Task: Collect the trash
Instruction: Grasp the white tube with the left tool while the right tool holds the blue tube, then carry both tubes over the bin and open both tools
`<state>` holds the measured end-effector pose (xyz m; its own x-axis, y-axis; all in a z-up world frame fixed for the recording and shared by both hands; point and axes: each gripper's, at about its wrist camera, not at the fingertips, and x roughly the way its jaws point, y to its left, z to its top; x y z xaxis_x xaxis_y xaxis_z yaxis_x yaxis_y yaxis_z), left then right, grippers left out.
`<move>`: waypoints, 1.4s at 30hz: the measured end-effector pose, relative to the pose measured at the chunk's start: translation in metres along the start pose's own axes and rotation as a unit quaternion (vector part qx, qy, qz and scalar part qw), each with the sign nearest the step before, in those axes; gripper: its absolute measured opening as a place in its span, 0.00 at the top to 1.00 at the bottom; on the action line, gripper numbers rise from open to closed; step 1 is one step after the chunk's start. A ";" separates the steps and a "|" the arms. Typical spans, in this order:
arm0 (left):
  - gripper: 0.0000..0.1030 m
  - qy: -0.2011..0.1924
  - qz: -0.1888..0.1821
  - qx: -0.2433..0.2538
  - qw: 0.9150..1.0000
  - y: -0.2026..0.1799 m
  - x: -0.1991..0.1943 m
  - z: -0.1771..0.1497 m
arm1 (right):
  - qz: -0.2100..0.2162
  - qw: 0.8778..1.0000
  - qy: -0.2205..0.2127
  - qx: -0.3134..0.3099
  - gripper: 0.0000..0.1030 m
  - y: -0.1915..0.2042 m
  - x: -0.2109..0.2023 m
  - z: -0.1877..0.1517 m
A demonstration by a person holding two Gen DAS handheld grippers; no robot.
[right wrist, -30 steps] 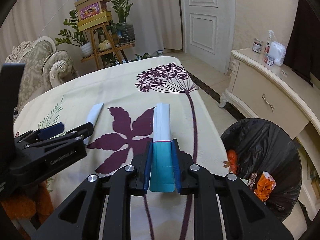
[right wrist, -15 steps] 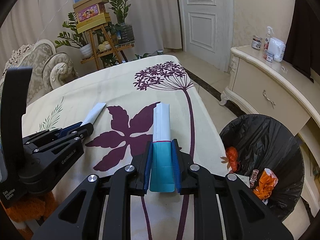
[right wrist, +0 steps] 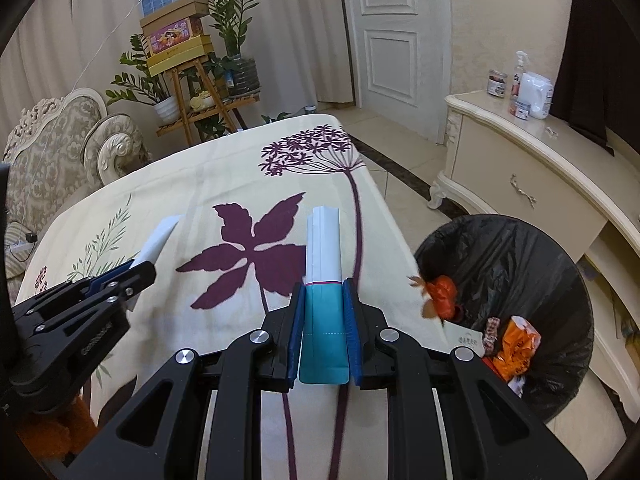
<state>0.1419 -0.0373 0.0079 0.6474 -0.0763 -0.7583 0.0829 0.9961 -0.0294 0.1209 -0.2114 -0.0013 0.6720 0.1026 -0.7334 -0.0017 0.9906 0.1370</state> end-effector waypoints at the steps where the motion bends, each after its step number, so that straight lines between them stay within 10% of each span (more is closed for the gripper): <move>1: 0.86 -0.003 -0.001 0.000 1.000 -0.001 -0.004 -0.002 | -0.002 1.000 -0.001 0.002 0.81 -0.002 -0.003 -0.002; 20: 0.86 -0.049 -0.034 0.016 0.998 -0.044 -0.057 -0.018 | -0.043 0.998 -0.039 0.024 0.81 -0.042 -0.055 -0.016; 42: 0.86 -0.051 -0.091 0.086 0.991 -0.162 -0.023 0.001 | -0.122 0.988 -0.058 0.072 0.81 -0.132 -0.060 -0.008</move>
<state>0.1141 -0.1971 0.0311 0.6824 -0.2668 -0.6805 0.3280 0.9438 -0.0411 0.0751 -0.3472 0.0192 0.7198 -0.1576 -0.6761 0.2713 0.9603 0.0649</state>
